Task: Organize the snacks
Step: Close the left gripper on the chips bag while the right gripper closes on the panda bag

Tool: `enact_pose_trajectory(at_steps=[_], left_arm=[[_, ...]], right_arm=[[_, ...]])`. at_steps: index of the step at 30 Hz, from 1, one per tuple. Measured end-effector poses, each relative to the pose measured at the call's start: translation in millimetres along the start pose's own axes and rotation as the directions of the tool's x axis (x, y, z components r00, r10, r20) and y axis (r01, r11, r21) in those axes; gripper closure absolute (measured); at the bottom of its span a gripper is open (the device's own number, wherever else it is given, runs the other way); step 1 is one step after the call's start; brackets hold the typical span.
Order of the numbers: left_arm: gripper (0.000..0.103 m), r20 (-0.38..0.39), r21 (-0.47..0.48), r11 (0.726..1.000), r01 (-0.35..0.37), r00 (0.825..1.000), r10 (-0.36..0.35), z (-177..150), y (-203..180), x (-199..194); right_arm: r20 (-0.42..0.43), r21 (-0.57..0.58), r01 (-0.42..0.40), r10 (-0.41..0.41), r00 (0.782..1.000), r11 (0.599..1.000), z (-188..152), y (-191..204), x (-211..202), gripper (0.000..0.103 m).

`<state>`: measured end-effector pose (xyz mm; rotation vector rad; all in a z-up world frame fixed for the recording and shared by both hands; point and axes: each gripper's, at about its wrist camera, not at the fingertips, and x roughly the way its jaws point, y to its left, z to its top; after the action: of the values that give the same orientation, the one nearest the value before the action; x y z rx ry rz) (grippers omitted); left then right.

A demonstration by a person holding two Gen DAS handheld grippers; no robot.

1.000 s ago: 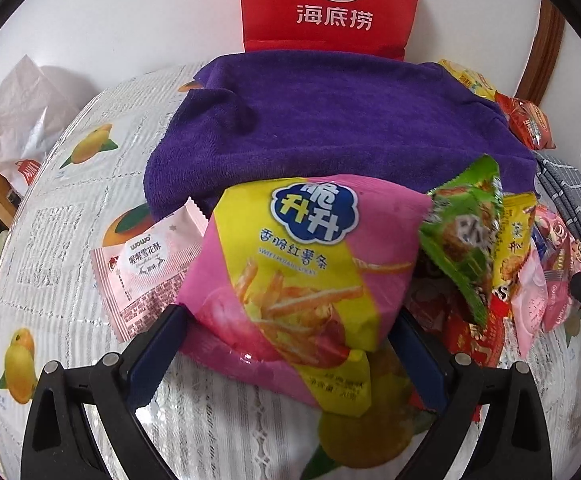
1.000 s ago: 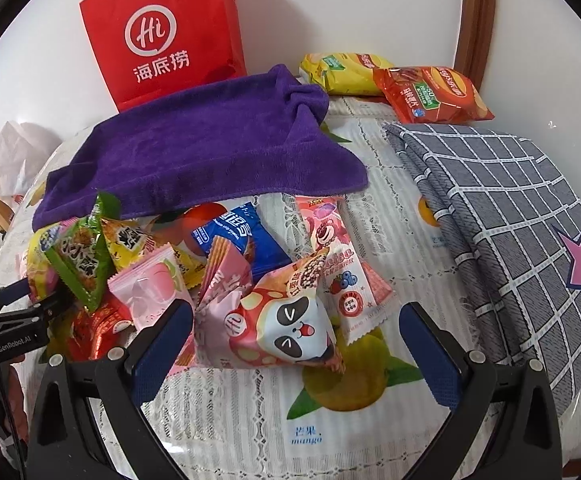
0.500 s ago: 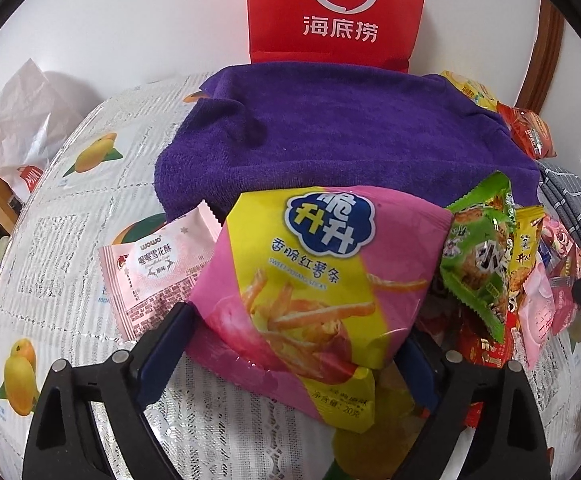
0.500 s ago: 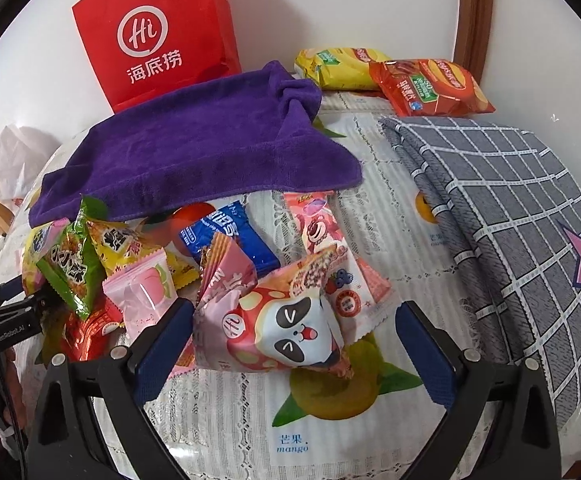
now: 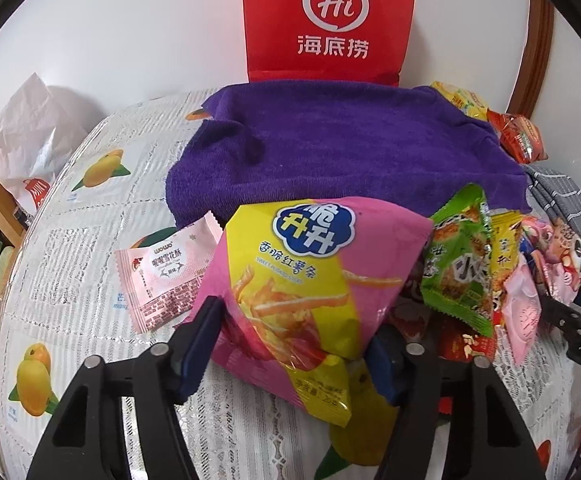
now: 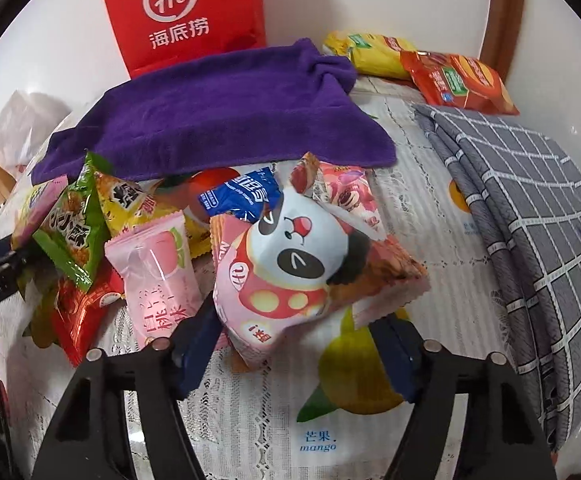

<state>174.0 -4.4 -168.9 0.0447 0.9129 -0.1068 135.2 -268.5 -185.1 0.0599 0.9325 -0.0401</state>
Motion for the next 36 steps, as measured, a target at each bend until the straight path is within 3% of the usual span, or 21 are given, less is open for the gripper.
enact_pose_trajectory(at_steps=[6, 13, 24, 32, 34, 36], left_arm=[[0.055, 0.015, -0.019, 1.0, 0.023, 1.0, -0.023, 3, 6, -13], [0.068, 0.04, -0.015, 0.998, 0.056, 0.998, -0.055, 3, 10, -27], [0.069, 0.074, -0.048, 0.988, 0.144, 0.987, -0.14, 1, 17, -50], [0.069, 0.063, -0.055, 0.989, 0.136, 0.989, -0.132, 1, 17, -46], [0.069, 0.06, -0.055, 0.989, 0.136, 0.989, -0.132, 0, 16, -45], [0.069, 0.058, -0.059, 0.989, 0.138, 0.989, -0.134, 0, 16, -43]], right_arm=[[0.027, -0.029, 0.009, -0.008, 1.0, 1.0, 0, 0, -15, 0.032], [0.044, 0.014, 0.0, 0.0, 0.999, 1.0, 2, -9, -25, 0.032], [0.09, 0.068, -0.095, 0.088, 0.992, 0.993, 2, -12, -41, 0.027], [0.079, 0.092, -0.096, 0.088, 0.993, 0.991, 1, -13, -36, 0.027], [0.076, 0.089, -0.091, 0.085, 0.994, 0.992, 1, -12, -34, 0.029], [0.074, 0.085, -0.078, 0.072, 0.995, 0.993, 0, -11, -33, 0.043]])
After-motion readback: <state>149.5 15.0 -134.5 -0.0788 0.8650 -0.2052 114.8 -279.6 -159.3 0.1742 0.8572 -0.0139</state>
